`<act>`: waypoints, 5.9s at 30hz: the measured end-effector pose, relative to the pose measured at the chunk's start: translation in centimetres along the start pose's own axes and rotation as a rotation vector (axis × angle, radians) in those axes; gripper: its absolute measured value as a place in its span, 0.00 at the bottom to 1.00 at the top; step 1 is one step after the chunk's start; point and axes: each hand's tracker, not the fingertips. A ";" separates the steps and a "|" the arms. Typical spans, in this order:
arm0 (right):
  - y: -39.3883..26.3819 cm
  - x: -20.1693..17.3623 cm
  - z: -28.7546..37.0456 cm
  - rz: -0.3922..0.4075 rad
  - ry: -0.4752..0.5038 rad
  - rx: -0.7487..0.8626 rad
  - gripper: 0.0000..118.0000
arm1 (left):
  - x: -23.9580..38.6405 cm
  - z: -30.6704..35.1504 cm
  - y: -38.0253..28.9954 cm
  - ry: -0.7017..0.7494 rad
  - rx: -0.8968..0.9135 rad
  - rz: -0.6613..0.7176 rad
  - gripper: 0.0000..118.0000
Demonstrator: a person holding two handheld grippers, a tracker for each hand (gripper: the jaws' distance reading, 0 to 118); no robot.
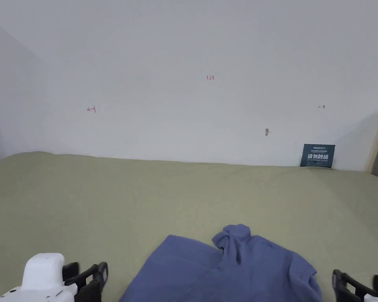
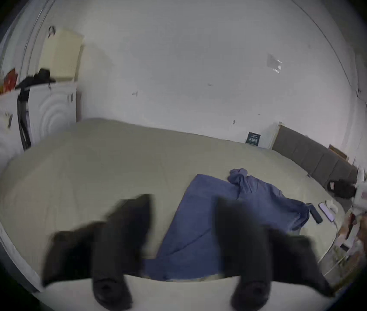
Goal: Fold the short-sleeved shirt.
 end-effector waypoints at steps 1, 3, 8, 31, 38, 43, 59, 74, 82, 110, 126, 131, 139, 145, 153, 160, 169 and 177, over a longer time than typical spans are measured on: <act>-0.2 -0.3 0.1 0.011 -0.005 0.007 0.00 | 0.3 -0.3 -0.4 -0.005 -0.006 -0.016 0.00; -1.1 -0.6 0.1 0.023 -0.004 0.019 0.00 | 0.7 -0.5 -1.1 0.047 0.002 -0.031 0.00; -1.6 -0.9 -0.1 0.045 0.060 -0.033 0.00 | -0.9 -1.7 -0.9 0.001 -0.123 0.008 0.00; -3.4 -1.2 -1.6 0.040 0.189 -0.199 0.00 | -6.2 -11.2 -7.3 -0.059 -0.726 0.083 0.07; 3.7 -3.1 -11.9 0.171 0.323 -0.308 0.00 | -5.8 -9.9 -7.6 -0.092 -0.628 0.231 0.07; 9.4 -6.2 -25.5 0.304 0.365 -0.453 0.00 | -6.3 -10.0 -7.4 -0.091 -0.648 0.272 0.07; 3.9 -8.5 -44.1 0.533 0.346 -0.842 0.92 | -4.2 -11.0 -7.7 -0.048 -0.705 0.140 0.07; 8.2 -7.7 -37.3 0.407 0.365 -0.675 0.01 | -5.0 -10.7 -7.7 -0.055 -0.696 0.172 0.07; 15.4 -5.6 -27.7 0.320 0.356 -0.414 0.01 | -4.5 -7.8 -3.0 -0.121 -0.521 0.202 0.07; 36.7 2.1 -22.8 -0.014 0.106 0.159 0.01 | -0.9 -21.5 36.9 -0.056 -0.040 -0.059 0.06; 42.8 -1.7 -23.0 0.014 0.143 0.329 0.01 | -2.1 -21.0 40.6 0.058 0.091 -0.030 0.06; 40.1 -2.1 -21.9 0.062 0.163 0.296 0.01 | -3.1 -20.6 36.8 0.033 0.049 -0.034 0.06; 28.6 -0.7 -18.9 0.177 0.170 0.125 0.01 | -4.4 -18.5 25.5 0.003 -0.048 -0.121 0.06; 19.9 1.8 -14.1 0.112 0.198 0.038 0.01 | -5.2 -15.2 17.1 -0.045 -0.130 -0.081 0.06; 10.2 4.1 -8.0 0.129 0.205 -0.116 0.01 | -5.9 -10.2 7.7 -0.068 -0.234 -0.087 0.06; 2.1 5.1 -2.6 0.048 0.201 -0.208 0.01 | -7.0 -5.8 0.8 -0.099 -0.278 -0.007 0.06; -5.4 6.1 -1.0 0.003 0.196 -0.344 0.01 | -7.7 -3.9 -5.5 -0.093 -0.353 0.019 0.06; -7.8 6.9 -2.4 -0.013 0.172 -0.411 0.02 | -8.2 -4.6 -9.0 -0.096 -0.409 0.011 0.28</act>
